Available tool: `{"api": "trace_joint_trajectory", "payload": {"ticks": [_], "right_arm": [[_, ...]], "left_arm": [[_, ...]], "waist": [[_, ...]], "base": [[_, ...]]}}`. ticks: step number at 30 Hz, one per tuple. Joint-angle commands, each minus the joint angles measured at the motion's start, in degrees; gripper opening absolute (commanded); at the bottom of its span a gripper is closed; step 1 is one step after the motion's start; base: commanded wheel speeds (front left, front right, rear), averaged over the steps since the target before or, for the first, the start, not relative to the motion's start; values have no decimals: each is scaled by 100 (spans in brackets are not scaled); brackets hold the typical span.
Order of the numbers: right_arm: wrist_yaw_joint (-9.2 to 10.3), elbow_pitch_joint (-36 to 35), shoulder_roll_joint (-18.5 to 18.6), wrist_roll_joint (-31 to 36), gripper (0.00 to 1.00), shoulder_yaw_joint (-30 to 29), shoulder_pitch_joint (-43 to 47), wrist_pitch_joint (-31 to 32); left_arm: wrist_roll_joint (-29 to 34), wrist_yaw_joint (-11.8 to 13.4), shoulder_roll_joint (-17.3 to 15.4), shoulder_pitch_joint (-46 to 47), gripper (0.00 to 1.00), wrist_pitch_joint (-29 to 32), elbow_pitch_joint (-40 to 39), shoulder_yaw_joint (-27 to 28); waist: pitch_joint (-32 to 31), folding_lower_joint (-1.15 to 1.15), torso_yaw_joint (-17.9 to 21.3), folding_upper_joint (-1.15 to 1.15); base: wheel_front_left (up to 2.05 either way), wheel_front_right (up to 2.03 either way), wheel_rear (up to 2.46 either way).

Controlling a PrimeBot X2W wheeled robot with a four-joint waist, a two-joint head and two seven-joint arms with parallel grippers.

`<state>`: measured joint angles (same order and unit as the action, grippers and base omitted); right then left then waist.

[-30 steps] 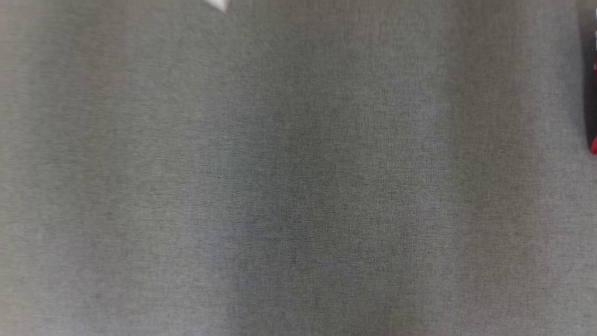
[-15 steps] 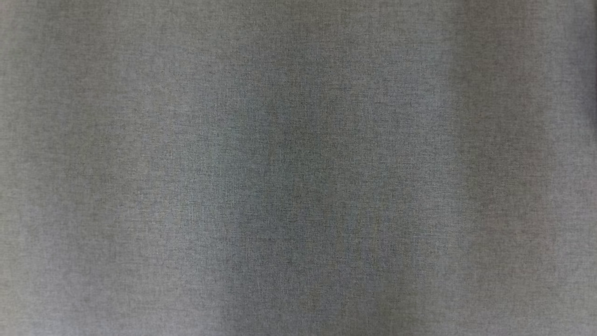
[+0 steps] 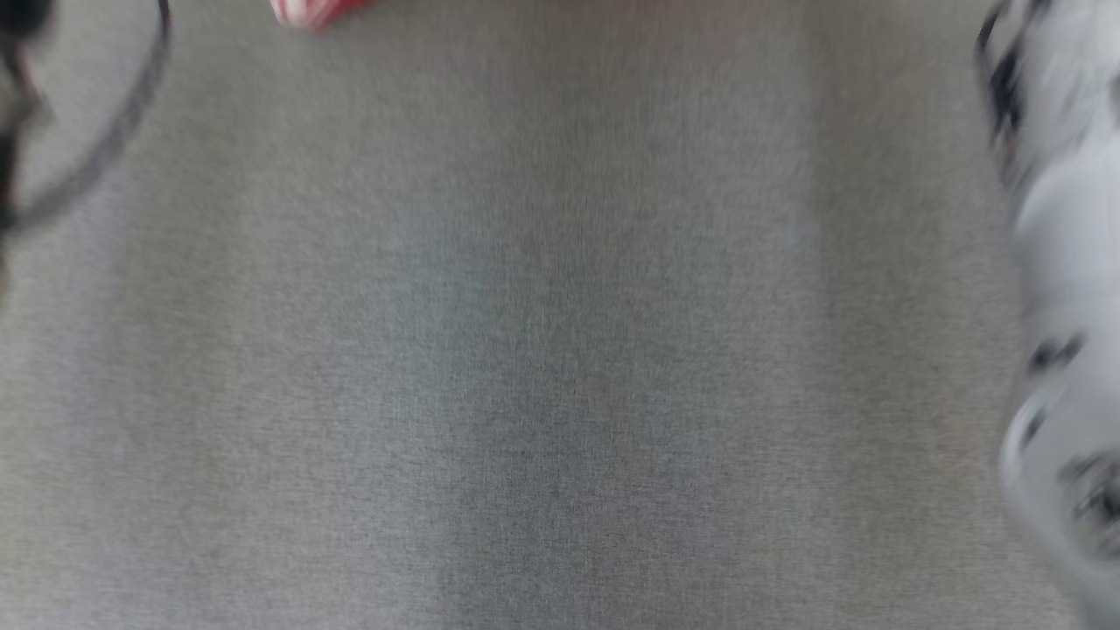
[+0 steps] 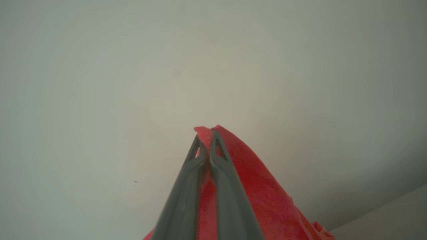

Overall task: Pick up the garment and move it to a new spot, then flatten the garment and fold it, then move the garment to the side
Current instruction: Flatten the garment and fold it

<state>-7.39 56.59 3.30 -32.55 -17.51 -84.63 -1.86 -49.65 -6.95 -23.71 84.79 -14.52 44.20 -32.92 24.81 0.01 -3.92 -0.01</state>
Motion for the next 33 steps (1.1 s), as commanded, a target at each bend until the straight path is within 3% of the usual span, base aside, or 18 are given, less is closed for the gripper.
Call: {"api": "trace_joint_trajectory", "payload": {"ticks": [1,2,4,10,15,22,33], "right_arm": [[-13,-375,-25,-322,0,209,607,121],[-13,-375,-25,-322,0,209,607,121],[-13,-1025,-23,-721,0,484,1470,267],[-13,-2901,150,-1497,0,739,4085,690],[-13,-4074,96,-1606,0,691,5882,984],[-13,-4896,-21,-1571,0,436,7628,1068],[-13,-4525,-36,-1929,0,647,9461,695]], "left_arm": [[-136,92,-114,-537,0,-53,-285,146],[-136,92,-114,-537,0,-53,-285,146],[-273,266,-176,-1313,0,-65,-806,341],[-491,1163,-199,-3896,0,-67,-3023,994],[-478,1757,-93,-5869,0,-68,-4444,1269],[-379,2016,135,-7730,0,-68,-5010,1263],[33,1924,676,-9457,0,-68,-4369,1410]], "waist": [[-626,-1,59,1],[-626,-1,59,1],[-858,-1,64,1],[-1320,-1,2,1],[-1527,-1,-31,1],[-1758,-1,-75,1],[-2271,-1,-268,1]], "base": [[0,0,0],[0,0,0],[0,0,0],[0,0,0],[0,0,0],[0,0,0],[0,0,0]]}}
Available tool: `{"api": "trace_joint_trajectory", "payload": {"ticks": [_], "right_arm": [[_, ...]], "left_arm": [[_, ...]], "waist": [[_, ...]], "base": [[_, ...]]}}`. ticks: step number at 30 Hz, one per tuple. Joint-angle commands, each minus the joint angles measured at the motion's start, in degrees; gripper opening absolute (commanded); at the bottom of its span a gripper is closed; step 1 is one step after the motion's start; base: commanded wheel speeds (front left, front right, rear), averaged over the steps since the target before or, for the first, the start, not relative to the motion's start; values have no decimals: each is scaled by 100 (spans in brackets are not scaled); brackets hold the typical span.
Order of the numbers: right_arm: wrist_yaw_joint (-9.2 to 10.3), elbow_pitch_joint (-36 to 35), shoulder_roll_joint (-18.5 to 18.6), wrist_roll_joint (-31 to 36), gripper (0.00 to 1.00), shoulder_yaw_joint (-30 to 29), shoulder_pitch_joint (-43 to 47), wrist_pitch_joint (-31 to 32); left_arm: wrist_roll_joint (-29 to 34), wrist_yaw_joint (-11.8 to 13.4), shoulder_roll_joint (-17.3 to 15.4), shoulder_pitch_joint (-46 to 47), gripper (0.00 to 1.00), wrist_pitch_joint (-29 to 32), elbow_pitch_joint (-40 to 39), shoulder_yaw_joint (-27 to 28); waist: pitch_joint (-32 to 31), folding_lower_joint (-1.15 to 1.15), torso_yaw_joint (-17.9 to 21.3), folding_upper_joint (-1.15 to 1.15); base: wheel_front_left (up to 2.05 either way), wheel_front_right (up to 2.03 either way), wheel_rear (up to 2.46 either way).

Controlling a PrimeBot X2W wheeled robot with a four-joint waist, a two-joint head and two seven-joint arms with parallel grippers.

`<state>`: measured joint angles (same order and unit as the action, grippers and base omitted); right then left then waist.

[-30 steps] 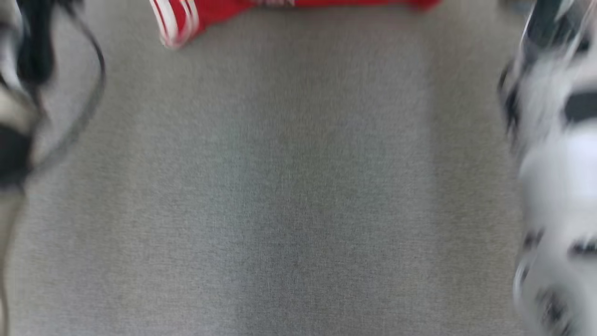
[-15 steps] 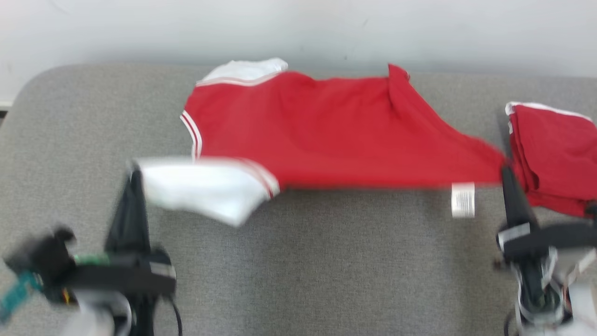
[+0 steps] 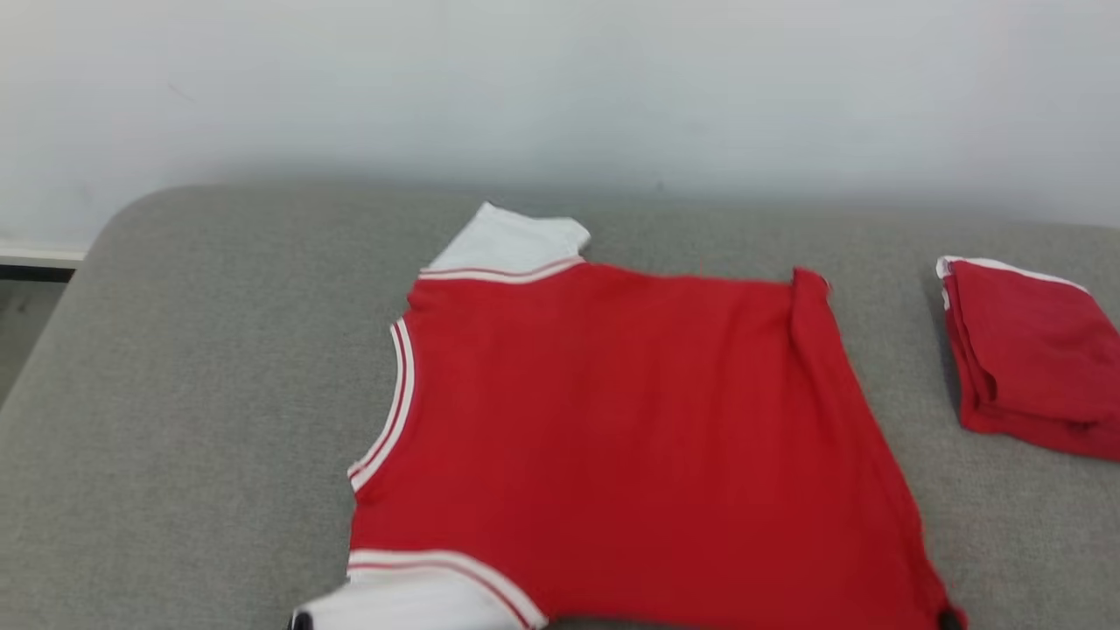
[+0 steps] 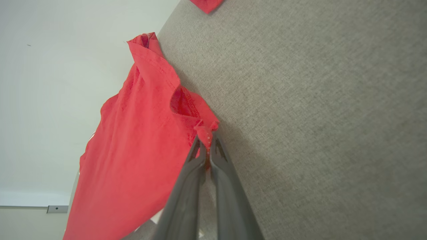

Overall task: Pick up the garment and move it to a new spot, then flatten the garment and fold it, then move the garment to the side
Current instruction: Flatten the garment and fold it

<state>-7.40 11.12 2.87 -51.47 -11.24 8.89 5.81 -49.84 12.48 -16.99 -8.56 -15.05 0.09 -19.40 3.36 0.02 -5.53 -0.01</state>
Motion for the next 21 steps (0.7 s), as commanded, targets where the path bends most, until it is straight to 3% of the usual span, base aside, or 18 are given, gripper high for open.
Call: {"api": "trace_joint_trajectory", "payload": {"ticks": [1,6,12,21], "right_arm": [[-12,50,10,-106,0,48,239,-126],[-12,204,8,-232,0,204,648,-342],[-12,125,9,-269,0,281,439,-467],[-12,-240,3,-189,0,183,-210,-73]], "left_arm": [[81,-31,48,-219,0,-16,98,67],[218,-156,174,-454,0,-16,346,158],[291,-404,331,-237,0,-16,369,350],[474,-730,106,719,0,105,432,350]], "waist": [[-147,-2,-135,1],[-141,-2,-184,1],[-47,-2,-123,1],[87,-2,-9,1]], "base": [[0,0,0],[0,0,0],[0,0,0],[0,0,0]]}}
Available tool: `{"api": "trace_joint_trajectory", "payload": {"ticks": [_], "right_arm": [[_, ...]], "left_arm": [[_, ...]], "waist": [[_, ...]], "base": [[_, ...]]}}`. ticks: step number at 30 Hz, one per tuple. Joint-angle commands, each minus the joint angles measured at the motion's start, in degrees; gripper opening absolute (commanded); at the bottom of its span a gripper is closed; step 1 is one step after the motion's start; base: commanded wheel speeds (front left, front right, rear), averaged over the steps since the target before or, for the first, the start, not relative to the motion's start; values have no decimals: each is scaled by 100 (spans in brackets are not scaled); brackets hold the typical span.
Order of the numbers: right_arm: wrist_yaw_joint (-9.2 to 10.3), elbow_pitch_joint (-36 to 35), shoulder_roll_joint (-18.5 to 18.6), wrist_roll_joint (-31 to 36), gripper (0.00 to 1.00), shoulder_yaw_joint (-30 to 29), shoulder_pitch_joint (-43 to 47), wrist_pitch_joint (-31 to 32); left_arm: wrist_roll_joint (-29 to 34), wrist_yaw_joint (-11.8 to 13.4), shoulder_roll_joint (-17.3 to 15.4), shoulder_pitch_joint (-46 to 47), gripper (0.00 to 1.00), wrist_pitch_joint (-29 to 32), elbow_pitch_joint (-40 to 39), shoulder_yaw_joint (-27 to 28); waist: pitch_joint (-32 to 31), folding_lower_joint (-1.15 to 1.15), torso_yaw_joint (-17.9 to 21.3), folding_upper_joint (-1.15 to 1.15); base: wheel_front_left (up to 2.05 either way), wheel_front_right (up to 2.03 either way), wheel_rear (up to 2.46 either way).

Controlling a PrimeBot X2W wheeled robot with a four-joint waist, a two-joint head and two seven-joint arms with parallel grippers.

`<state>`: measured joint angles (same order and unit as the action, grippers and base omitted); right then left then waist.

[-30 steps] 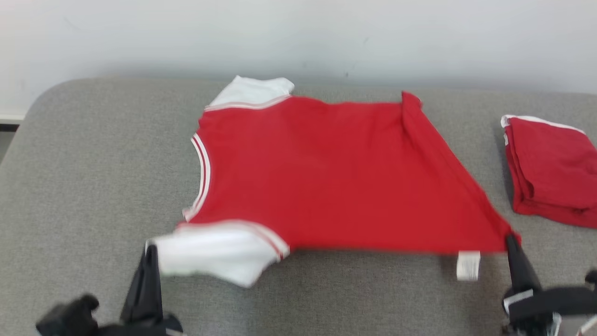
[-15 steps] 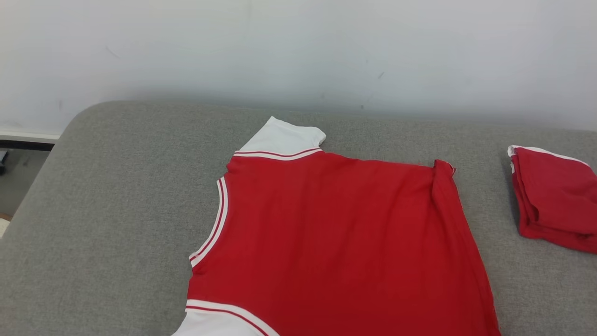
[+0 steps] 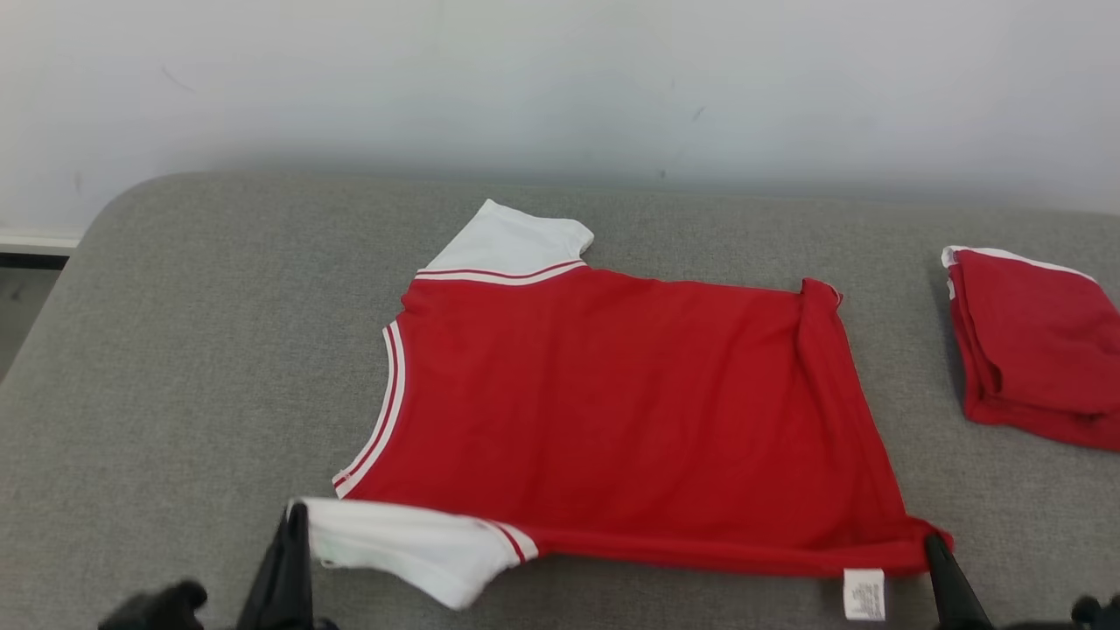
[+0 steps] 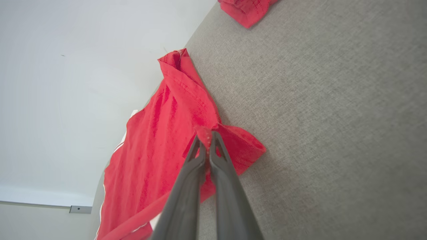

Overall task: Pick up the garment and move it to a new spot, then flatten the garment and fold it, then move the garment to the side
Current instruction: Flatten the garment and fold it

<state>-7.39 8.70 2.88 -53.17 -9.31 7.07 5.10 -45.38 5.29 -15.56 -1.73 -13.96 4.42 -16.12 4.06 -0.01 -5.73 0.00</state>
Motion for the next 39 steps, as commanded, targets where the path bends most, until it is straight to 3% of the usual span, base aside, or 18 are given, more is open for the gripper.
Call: {"api": "trace_joint_trajectory", "payload": {"ticks": [1,8,15,21,22,23,24,31,39], "right_arm": [[-14,-28,1,-27,0,-8,-120,65],[-14,-15,2,241,0,-17,-904,510],[-14,843,1,618,0,-53,-1803,725],[-14,1650,1,967,0,-55,-2374,471],[-14,1735,1,1072,9,-21,-2439,410],[-14,1748,2,1179,50,18,-2484,319],[-14,1762,1,1272,100,66,-2500,265],[-14,1375,162,1725,100,377,-2022,-245],[-14,971,467,2218,100,568,-1312,-519]], "left_arm": [[36,-37,-80,180,0,56,28,21],[-34,-308,-167,1333,0,474,853,-44],[50,-647,-37,2195,0,594,2049,-287],[186,-898,90,2733,0,500,2948,-479],[232,-922,112,2815,0,468,3094,-526],[275,-938,128,2887,31,392,3224,-563],[320,-970,140,2942,100,299,3320,-597],[579,-1066,181,2799,100,-110,3543,-479],[966,-1044,313,1952,100,-121,2813,76]], "waist": [[41,1,24,0],[192,1,164,0],[296,1,295,0],[321,1,292,0],[312,1,278,0],[302,1,269,0],[290,1,262,0],[110,1,217,0],[18,1,197,0]], "base": [[0,0,0],[0,0,0],[0,0,0],[0,0,0],[0,0,0],[0,0,0],[0,0,0],[0,0,0],[0,0,0]]}}
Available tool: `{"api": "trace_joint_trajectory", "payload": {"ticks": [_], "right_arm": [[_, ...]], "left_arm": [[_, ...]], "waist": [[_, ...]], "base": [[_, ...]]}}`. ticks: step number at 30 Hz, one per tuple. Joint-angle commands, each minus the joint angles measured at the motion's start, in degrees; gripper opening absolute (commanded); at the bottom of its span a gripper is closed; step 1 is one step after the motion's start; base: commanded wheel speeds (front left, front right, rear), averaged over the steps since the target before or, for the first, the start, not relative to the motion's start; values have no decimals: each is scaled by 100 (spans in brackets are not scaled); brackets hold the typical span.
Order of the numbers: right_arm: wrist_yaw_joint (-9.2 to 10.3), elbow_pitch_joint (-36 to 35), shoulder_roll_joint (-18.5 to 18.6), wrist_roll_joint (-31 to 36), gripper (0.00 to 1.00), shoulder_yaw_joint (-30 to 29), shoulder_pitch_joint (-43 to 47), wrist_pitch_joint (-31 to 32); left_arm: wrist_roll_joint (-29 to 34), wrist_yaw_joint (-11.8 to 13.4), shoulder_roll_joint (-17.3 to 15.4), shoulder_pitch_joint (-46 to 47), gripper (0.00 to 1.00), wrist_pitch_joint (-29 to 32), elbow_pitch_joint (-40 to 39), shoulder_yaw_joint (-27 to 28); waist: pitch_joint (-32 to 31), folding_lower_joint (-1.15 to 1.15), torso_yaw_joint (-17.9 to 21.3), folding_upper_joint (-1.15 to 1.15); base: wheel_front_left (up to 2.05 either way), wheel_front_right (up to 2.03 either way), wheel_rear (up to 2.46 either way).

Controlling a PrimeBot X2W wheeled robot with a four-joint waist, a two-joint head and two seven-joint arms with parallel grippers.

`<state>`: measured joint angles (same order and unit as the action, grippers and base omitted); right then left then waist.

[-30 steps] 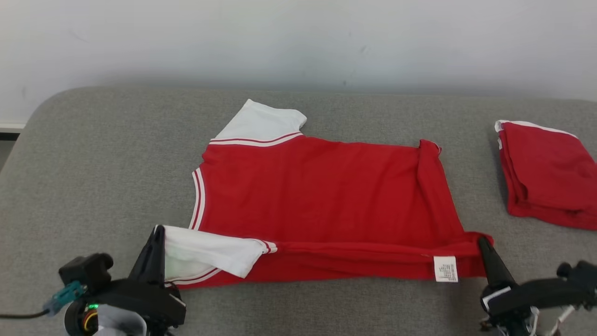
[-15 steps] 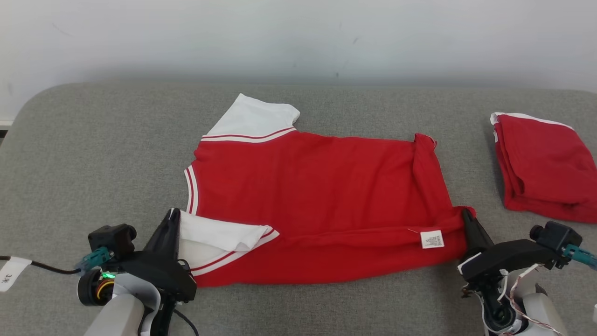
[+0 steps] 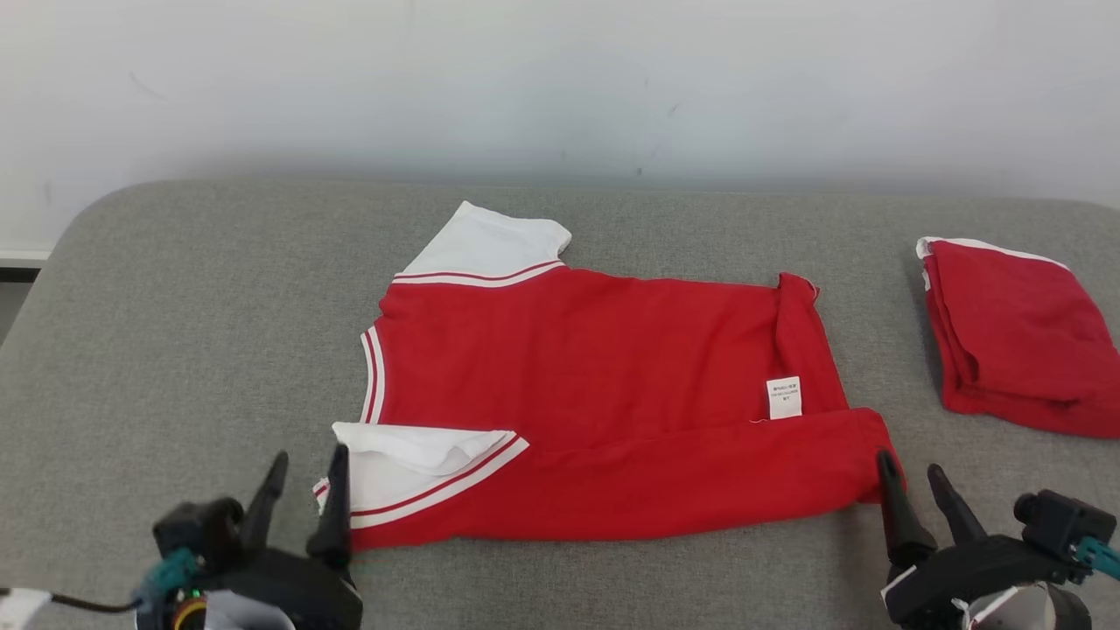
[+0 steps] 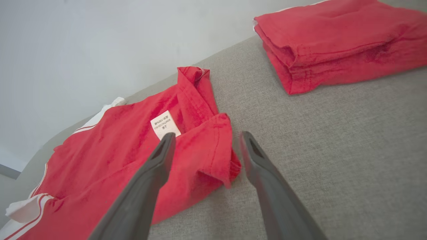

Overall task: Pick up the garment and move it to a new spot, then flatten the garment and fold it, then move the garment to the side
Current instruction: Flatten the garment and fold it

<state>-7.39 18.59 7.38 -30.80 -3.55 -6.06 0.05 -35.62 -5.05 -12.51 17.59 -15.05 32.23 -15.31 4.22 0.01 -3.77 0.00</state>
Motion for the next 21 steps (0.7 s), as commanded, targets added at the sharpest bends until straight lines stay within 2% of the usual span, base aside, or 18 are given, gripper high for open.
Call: {"api": "trace_joint_trajectory", "payload": {"ticks": [1,7,19,21], "right_arm": [[-13,-21,36,60,100,-1,21,-37],[-13,241,10,253,100,-4,-57,-131],[-13,1211,7,409,100,245,-477,-399],[-14,1298,64,438,20,360,-515,-433]], "left_arm": [[49,2,24,-76,100,-13,-30,15],[316,21,158,-362,100,-15,21,155],[514,-73,432,-110,100,-16,887,399],[539,-97,465,-59,100,-16,1034,413]], "waist": [[0,-1,-3,0],[28,-1,-17,0],[121,-1,-70,0],[118,-1,-84,0]], "base": [[0,0,0],[0,0,0],[0,0,0],[0,0,0]]}}
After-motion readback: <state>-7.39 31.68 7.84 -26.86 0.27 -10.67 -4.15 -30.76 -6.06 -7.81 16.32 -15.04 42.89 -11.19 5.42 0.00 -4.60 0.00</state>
